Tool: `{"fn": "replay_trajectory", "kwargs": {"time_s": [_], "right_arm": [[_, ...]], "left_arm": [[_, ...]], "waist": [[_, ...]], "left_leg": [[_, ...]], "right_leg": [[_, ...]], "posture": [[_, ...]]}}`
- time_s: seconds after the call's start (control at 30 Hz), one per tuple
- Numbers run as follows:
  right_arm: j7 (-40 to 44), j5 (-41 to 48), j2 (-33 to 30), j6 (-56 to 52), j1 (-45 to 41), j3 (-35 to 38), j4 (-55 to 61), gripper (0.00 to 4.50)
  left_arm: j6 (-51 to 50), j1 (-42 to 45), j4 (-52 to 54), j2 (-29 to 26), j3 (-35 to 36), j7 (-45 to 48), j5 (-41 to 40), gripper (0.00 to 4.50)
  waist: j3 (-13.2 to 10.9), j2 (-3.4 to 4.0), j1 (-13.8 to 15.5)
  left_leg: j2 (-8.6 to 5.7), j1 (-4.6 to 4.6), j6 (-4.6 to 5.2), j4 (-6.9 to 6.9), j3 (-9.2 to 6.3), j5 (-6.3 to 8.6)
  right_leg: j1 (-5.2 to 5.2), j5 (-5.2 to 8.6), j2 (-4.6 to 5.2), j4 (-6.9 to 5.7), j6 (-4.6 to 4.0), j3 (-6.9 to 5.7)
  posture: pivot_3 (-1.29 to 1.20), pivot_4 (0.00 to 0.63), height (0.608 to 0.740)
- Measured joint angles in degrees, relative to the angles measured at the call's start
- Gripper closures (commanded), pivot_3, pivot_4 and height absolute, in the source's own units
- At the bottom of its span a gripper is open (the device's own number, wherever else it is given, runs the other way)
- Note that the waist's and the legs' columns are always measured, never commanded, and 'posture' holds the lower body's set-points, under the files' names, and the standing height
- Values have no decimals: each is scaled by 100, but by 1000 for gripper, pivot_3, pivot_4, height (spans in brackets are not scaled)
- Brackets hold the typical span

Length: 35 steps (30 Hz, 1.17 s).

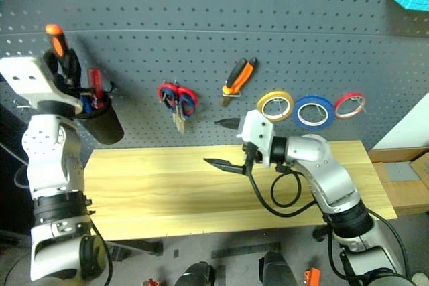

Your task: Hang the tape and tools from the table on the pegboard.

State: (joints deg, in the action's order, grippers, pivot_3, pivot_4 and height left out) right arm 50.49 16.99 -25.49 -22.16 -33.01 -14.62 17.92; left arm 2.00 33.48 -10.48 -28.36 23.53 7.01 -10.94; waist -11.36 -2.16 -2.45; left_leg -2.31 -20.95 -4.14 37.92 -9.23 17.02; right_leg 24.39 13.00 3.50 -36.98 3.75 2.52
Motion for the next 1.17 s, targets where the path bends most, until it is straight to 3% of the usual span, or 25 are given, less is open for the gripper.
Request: {"fn": "replay_trajectory", "kwargs": {"time_s": [0.2,0.27,0.43,0.6,0.73,0.83,0.9,1.03,1.1,1.17], "right_arm": [[-42,1,-74,-59,16,4,1,0],[-54,1,-89,-66,48,18,1,0],[-377,14,-92,-124,204,461,-7,0],[-1067,2,126,-177,811,1072,-150,0],[-1873,-264,490,135,1569,1411,-456,0],[-2334,-569,668,625,2082,1543,-755,0],[-2603,-749,726,948,2338,1655,-1116,0],[-2974,-935,769,1396,2410,1916,-1902,0],[-3159,-1011,753,1565,2363,2079,-2349,0],[-3293,-1052,728,1714,2285,2241,-2782,0]], "left_arm": [[-226,-319,456,189,58,-211,-140,39],[-546,-359,720,208,52,-361,-135,16],[-2534,-839,1942,502,-338,-1067,100,16],[-2931,-1664,2899,584,-712,-629,-62,16],[-3080,-2405,3437,724,-1048,-196,-277,16],[-3038,-2857,3474,856,-1219,-54,-282,16],[-2913,-3161,3377,966,-1315,11,-233,16],[-2558,-3477,2805,1122,-1304,1,-141,16],[-2335,-3625,2417,1148,-1276,-1,-57,16],[-2098,-3712,2009,1176,-1167,-15,0,16]], "waist": [[2,-2,-43],[7,-1,-49],[83,2,-40],[172,8,-8],[334,68,45],[422,95,69],[467,118,72],[575,155,52],[593,169,50],[618,172,45]], "left_leg": [[1,1,0,6,-2,-1],[0,1,0,7,-1,-1],[-1,3,1,6,-1,-1],[2,9,-1,4,2,-2],[0,25,1,4,15,-1],[6,42,17,4,14,5],[7,101,23,1,16,6],[13,154,41,1,26,-6],[16,221,44,-6,26,-7],[16,243,48,-4,25,-9]], "right_leg": [[-2,-6,-1,-8,-7,-1],[-4,-8,-1,-8,-5,-1],[-6,-9,-1,-5,-3,2],[-8,-9,-5,-9,-5,6],[-24,-11,-6,-5,-7,18],[-39,-11,-17,-4,-8,20],[-97,-11,-21,0,-9,23],[-150,-10,-33,-1,15,32],[-228,9,-35,4,-14,30],[-241,12,-35,3,-19,30]], "posture": [[-71,103,740],[-60,101,740],[-34,92,740],[-14,65,740],[-15,44,740],[-17,19,740],[-20,12,740],[-20,0,740],[-19,0,740],[-18,0,740]]}}
